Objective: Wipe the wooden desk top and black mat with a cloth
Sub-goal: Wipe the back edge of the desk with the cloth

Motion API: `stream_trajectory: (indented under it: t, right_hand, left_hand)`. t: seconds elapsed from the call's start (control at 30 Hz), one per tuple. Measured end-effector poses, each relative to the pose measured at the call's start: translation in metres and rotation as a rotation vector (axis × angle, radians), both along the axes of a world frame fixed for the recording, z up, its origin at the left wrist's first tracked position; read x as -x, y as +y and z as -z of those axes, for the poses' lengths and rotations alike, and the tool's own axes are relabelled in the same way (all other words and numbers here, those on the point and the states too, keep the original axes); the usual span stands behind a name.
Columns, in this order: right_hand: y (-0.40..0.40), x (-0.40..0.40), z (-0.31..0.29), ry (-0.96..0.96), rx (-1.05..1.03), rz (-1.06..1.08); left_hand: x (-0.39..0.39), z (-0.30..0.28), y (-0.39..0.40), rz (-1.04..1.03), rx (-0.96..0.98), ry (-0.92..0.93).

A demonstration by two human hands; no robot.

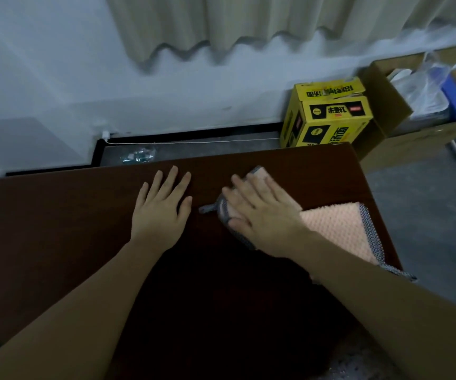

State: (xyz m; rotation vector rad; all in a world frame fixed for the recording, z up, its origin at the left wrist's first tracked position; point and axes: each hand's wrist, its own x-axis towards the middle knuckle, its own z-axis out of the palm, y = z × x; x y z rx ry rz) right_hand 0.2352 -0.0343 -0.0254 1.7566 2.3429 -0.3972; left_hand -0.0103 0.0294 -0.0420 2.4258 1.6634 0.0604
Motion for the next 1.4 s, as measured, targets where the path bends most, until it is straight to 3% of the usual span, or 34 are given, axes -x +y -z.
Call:
stream_trajectory:
  t: [0.13, 0.23, 0.5, 0.6, 0.7, 0.8, 0.97, 1.17, 1.4]
  right_hand:
    - [0.022, -0.023, 0.005, -0.048, -0.03, 0.299]
    - [0.034, -0.001, 0.005, -0.028, -0.016, 0.4]
    - [-0.002, 0.101, 0.0, 0.033, 0.009, 0.068]
    - [-0.005, 0.081, -0.012, 0.251, 0.004, 0.029]
    - [0.001, 0.036, -0.023, 0.44, -0.155, 0.292]
    - [-0.004, 0.008, -0.019, 0.441, -0.152, 0.444]
    - [-0.01, 0.005, -0.002, 0.409, -0.105, 0.432]
    - [-0.014, 0.022, 0.02, 0.217, -0.244, 0.446]
    - [-0.01, 0.024, 0.026, 0.139, -0.265, 0.434]
  left_hand:
    - [0.009, -0.015, -0.004, 0.014, -0.023, 0.033]
    - [0.025, -0.028, -0.011, -0.032, -0.053, 0.008]
    - [0.063, -0.038, -0.026, -0.073, -0.056, -0.013]
    - [0.055, -0.036, -0.041, -0.051, -0.019, -0.038]
    - [0.028, -0.034, -0.052, -0.022, 0.011, -0.022]
    - [-0.016, -0.033, -0.054, 0.051, 0.003, -0.035]
    - [-0.061, -0.015, -0.055, 0.121, 0.074, -0.039]
    - [-0.052, -0.006, -0.004, 0.184, 0.038, 0.081]
    - [-0.019, 0.001, 0.064, 0.014, 0.016, 0.096]
